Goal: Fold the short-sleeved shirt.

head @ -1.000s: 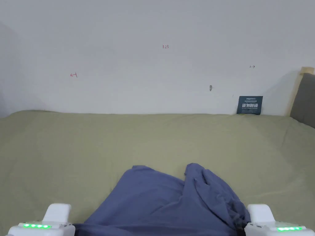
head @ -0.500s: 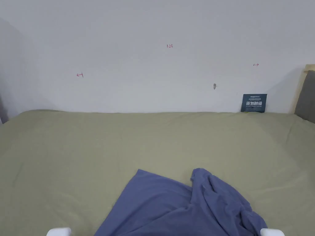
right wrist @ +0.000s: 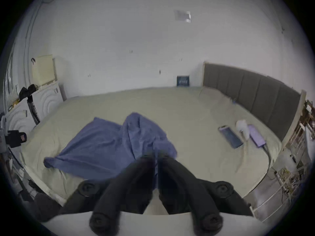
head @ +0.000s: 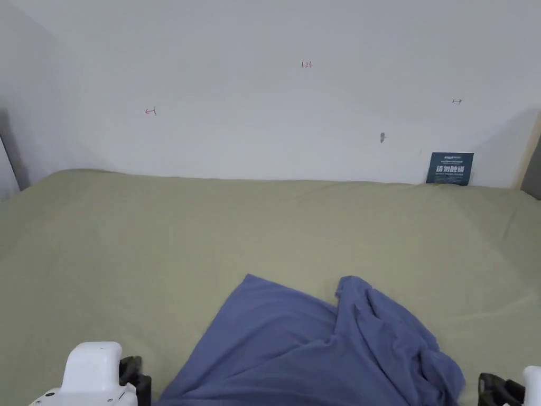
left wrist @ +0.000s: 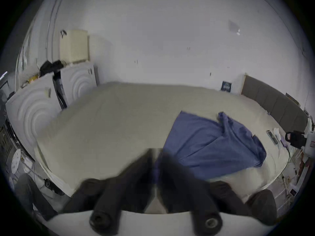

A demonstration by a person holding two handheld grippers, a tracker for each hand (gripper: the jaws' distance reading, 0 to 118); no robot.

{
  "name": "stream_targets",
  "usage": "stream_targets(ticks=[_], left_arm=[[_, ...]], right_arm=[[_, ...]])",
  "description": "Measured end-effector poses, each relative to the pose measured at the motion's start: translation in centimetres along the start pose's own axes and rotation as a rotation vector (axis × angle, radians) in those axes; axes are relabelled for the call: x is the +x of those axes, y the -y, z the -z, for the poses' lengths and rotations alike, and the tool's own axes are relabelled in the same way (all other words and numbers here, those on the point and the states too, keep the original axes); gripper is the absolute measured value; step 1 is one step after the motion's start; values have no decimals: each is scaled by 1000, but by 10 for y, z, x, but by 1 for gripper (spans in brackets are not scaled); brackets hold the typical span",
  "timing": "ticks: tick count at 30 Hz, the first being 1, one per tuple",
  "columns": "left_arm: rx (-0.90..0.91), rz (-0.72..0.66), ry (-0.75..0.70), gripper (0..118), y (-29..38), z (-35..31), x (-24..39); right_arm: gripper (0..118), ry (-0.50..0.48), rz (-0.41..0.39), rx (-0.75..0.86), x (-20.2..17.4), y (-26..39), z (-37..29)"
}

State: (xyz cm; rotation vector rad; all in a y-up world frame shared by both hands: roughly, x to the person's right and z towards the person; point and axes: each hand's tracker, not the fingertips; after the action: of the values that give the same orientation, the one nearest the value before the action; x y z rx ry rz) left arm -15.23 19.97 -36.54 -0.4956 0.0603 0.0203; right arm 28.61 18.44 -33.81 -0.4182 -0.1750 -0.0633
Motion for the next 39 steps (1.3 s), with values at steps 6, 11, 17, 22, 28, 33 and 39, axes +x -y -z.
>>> stream_targets(ticks=[6,11,17,22,28,33,39], left_arm=[[38,-3,-8,0,10,-19,1],[-30,-21,16,0,8,-6,-12],[-288,-97,129,0,14,57,-45],[-483,-45,111,118,33,120,-59],[-528,40,56,117,48,167,-51],[-525,-11,150,19,53,173,-41],[-508,91,127,5,58,167,-29]], right_arm=[[8,-13,-58,71,-10,-3,-26],[8,-31,-75,74,-15,-3,-27],[8,-66,-57,28,-25,3,-16],[8,-83,-63,-21,-30,12,-5],[8,-99,-55,-88,-32,18,7],[8,-109,-100,-127,-37,21,23],[8,-149,-183,-194,-40,7,82]])
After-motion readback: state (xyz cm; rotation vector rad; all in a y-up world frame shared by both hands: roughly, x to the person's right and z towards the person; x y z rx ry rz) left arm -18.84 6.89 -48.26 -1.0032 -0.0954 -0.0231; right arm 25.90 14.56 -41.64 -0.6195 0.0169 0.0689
